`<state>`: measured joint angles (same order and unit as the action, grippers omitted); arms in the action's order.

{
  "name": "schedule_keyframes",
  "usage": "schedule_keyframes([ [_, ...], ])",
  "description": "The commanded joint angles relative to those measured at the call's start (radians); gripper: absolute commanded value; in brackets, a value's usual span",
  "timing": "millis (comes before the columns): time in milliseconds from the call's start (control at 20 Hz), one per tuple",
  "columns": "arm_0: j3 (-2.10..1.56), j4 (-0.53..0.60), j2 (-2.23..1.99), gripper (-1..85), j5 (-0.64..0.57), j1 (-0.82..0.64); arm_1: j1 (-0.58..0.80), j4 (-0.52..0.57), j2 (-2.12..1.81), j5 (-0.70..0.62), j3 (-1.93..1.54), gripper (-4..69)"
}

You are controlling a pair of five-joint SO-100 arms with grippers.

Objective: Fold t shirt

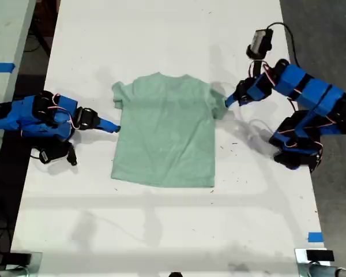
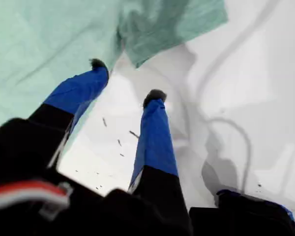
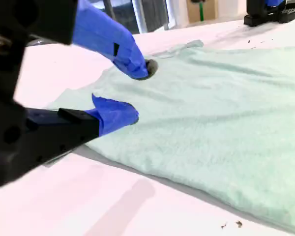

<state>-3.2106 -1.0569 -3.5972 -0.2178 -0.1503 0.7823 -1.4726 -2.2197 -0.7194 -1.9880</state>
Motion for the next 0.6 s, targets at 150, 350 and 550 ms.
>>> schedule_keyframes([
  [150,0.0,0.023,-0.006,11.0,0.003,-0.003,0.179,0.189,0.488,-0.097,0.216,21.3],
  [350,0.0,0.023,-0.006,11.0,0.003,-0.003,0.19,0.285,0.663,-0.092,0.253,9.0],
  [550,0.0,0.023,-0.006,11.0,0.003,-0.003,0.179,0.247,0.615,-0.069,0.258,1.3],
])
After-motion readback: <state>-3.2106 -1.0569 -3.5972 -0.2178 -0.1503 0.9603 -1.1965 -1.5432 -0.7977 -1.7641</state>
